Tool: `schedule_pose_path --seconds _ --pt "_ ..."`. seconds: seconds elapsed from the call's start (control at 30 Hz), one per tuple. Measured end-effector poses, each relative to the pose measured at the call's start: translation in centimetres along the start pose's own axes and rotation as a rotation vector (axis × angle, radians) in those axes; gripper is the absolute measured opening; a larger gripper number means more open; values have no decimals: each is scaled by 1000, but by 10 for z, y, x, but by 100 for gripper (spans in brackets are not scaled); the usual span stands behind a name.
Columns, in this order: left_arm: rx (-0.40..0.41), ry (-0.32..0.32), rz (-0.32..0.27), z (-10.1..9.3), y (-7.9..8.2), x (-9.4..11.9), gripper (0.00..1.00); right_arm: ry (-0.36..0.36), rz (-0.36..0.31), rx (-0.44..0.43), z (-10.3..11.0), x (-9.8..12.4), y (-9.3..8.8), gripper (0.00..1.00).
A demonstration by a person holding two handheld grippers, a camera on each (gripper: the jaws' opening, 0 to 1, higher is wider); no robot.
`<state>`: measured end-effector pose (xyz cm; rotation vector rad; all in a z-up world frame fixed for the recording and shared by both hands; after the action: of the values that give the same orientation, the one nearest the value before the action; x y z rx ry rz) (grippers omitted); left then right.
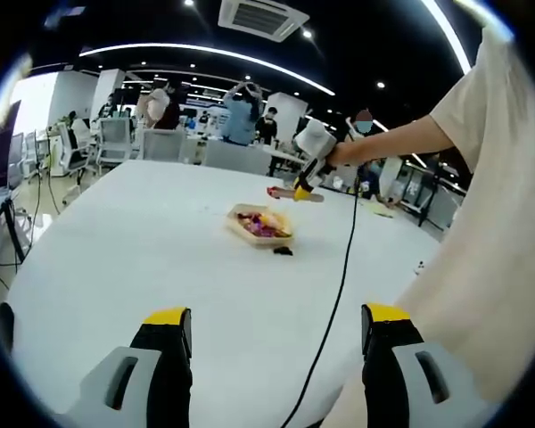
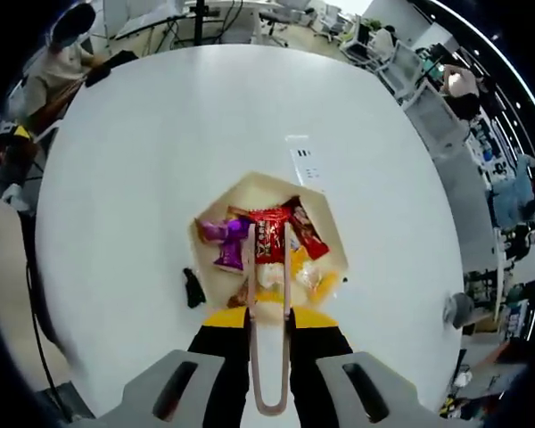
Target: Place the target food into the container with the food tongs after gripping and lifting it, then release it inside without dropping or visibly crushing the food.
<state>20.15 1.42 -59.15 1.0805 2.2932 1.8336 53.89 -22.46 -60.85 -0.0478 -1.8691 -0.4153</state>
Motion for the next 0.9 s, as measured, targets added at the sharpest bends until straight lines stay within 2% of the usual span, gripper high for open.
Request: schedule_pose_path --seconds 0.8,0.9 --pt "-1 -7 4 -4 -2 -1 77 10 3 -11 8 0 -10 15" --pt "-2 -7 4 -4 -2 -1 77 25 10 -3 15 -1 -13 15"
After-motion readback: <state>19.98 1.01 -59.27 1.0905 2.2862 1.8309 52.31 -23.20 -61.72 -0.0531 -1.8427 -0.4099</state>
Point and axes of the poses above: the point that each gripper's makers call its tool centre point, and the gripper's own axes: x roughly backward along the fingers, z roughly to its left, y roughly out of its top, the point moved 3 cm from there along x, roughly backward along the fingers, and after that the axes turned 2 degrees about -y, right-handed, at the moved point
